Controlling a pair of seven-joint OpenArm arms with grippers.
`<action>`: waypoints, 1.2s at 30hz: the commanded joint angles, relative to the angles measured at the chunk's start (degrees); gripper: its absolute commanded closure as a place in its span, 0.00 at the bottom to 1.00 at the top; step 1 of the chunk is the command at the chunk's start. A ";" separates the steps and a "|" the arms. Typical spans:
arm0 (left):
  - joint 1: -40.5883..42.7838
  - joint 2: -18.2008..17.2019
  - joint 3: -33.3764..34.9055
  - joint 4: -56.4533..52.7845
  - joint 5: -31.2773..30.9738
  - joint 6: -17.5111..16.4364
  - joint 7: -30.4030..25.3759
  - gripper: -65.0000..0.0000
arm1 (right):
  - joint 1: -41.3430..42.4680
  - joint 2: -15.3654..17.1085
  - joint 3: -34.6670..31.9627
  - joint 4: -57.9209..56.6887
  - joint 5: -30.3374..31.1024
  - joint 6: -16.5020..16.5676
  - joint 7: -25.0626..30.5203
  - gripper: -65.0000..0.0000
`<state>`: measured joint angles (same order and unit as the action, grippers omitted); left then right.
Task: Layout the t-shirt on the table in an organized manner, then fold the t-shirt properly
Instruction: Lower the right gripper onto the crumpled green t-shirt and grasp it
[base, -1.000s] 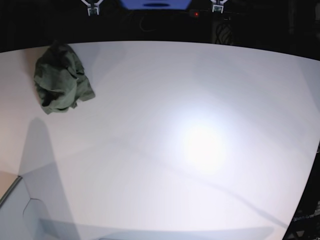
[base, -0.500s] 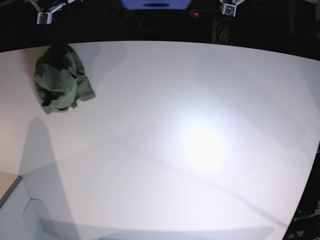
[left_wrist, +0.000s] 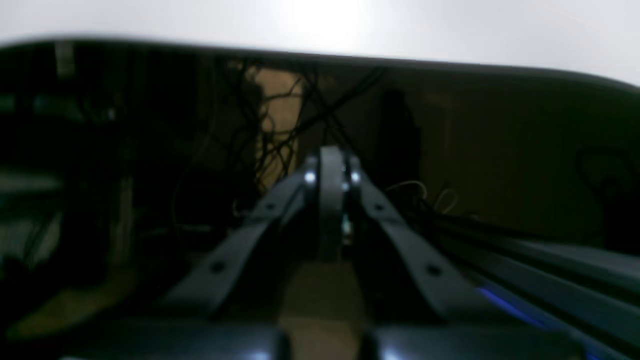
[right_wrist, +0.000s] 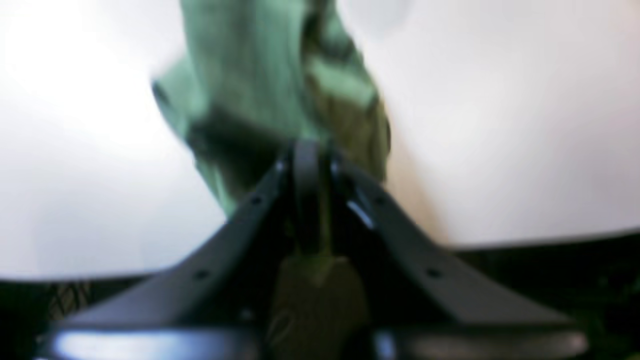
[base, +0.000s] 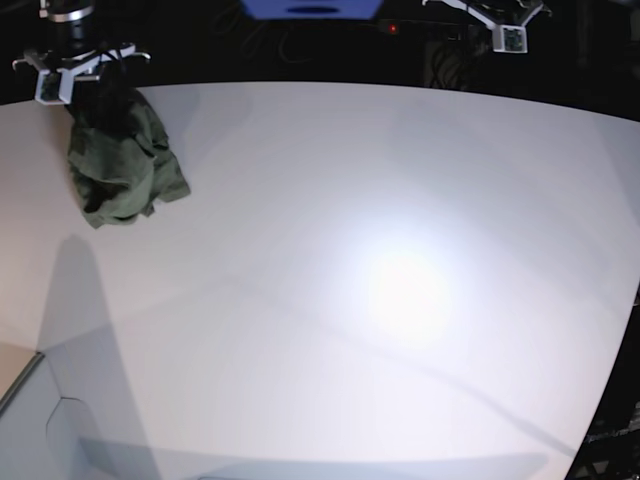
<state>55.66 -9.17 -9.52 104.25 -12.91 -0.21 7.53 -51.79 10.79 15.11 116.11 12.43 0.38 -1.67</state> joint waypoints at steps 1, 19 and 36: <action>0.91 -0.19 -0.90 0.94 -0.50 -0.01 -1.42 1.00 | -0.56 0.51 0.58 1.12 0.01 0.01 1.72 0.85; 0.21 -0.19 -1.78 4.10 -1.56 -0.01 -1.42 0.45 | 8.67 0.60 0.84 0.06 -0.16 0.01 -1.98 0.47; -1.37 -0.19 -5.47 5.51 -1.73 -0.01 -1.42 0.43 | 22.56 0.69 0.40 0.76 0.01 0.10 -13.84 1.00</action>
<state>53.60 -9.19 -14.79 108.77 -14.46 -0.23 7.33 -29.76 10.92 15.31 115.48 12.49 0.43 -17.52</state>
